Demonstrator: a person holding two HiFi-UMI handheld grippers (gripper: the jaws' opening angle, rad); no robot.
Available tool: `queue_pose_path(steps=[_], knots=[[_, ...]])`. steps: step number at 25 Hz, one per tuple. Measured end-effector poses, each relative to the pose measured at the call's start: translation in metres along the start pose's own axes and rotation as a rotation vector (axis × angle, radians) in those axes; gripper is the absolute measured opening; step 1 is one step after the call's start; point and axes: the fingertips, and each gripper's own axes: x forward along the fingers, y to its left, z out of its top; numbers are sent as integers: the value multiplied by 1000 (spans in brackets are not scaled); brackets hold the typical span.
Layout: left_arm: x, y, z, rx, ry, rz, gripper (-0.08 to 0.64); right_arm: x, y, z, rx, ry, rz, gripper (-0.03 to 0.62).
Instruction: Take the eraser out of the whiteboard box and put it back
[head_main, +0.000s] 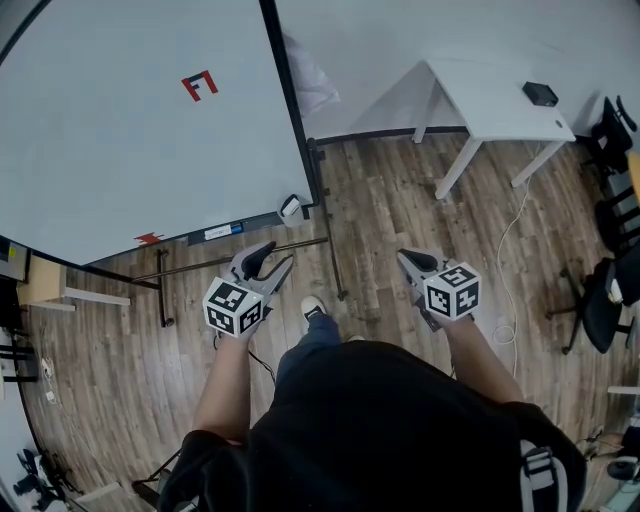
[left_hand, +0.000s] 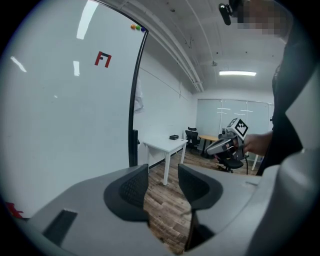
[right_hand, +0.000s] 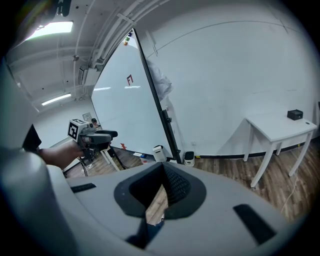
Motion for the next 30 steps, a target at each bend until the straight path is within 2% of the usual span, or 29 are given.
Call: queue_pose_path(steps=[8,30], knots=[[12,20,-3,-18,1,-9,193,17,-3,5,-2,17,-6,-5],[68,93,-32,2,111,-18,193,85,-16,16,2,98,-7,-5]])
